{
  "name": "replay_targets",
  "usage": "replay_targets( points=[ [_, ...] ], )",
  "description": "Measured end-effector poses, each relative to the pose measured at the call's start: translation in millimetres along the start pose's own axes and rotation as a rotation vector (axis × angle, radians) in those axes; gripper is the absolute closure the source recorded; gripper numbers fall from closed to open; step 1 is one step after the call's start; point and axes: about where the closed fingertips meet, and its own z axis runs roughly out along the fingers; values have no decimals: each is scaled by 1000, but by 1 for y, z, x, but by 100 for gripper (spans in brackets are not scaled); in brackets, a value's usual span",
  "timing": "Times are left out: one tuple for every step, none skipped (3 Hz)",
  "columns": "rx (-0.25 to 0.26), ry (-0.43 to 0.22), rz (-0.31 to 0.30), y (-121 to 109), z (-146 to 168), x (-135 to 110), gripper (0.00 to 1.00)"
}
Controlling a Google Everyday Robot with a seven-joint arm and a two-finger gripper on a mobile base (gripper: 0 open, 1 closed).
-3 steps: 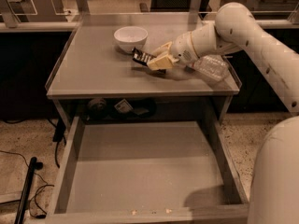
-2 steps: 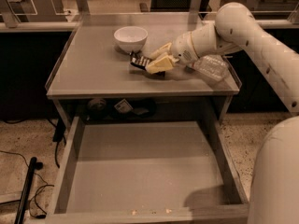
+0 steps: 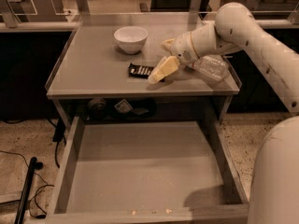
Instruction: Pick rxbar chocolate from top drawer and place on counter
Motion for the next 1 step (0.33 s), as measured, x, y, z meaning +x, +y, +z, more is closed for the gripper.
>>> replay_targets(
  points=[
    [0,0,0,0,0,0,0]
  ],
)
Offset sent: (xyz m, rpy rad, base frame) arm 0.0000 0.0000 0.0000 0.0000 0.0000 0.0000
